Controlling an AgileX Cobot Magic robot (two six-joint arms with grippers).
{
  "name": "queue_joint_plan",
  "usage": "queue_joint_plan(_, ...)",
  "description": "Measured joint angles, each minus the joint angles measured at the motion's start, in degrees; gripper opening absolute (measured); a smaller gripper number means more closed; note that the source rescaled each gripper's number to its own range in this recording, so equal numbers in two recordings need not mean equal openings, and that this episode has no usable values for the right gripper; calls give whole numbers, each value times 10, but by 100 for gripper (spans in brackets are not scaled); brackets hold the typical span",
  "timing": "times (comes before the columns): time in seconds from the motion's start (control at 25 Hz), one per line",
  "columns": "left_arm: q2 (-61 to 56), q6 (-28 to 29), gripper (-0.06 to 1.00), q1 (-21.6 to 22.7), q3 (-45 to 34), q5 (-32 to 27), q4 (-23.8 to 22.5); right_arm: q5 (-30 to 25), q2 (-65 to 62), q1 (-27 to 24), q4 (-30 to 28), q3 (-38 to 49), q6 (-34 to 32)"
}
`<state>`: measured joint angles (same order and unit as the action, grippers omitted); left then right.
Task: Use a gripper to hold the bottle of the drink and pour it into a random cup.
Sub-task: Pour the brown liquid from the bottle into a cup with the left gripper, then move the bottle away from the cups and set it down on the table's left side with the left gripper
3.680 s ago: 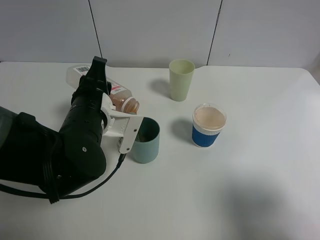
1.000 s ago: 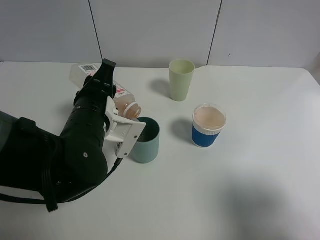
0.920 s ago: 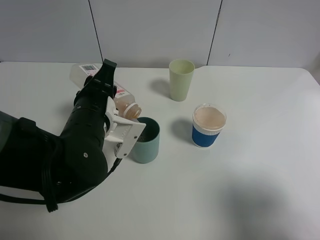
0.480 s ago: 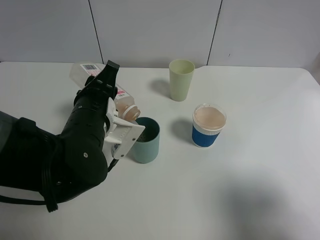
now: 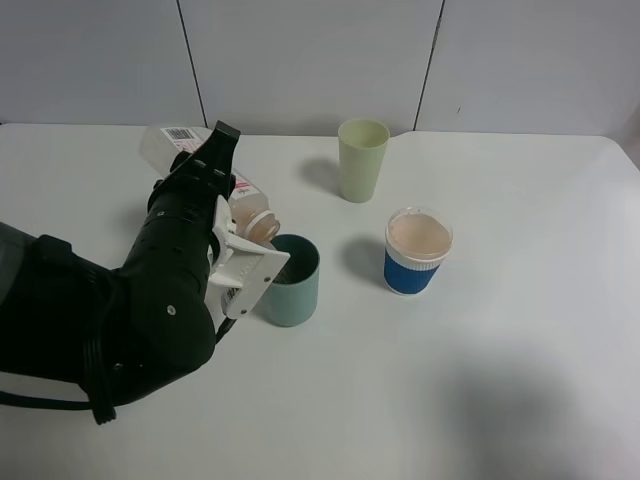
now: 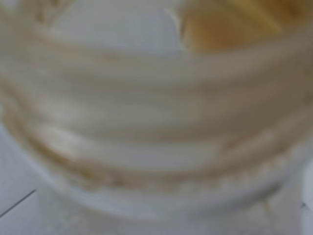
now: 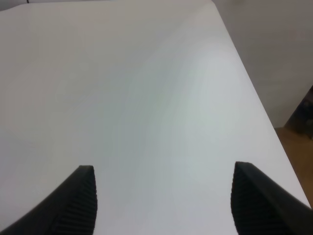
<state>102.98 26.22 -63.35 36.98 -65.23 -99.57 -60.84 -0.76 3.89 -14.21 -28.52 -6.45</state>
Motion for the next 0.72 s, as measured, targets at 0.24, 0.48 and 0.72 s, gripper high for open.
queue_joint_plan(0.24,-16,74,0,0,17,31,2,0,0,0,0,0,0)
queue_joint_plan(0.48,-60,187,0,0,53,113,1,0,0,0,0,0,0)
queue_joint_plan(0.72,-94,234,0,16,67,216,0,0,0,0,0,0,0)
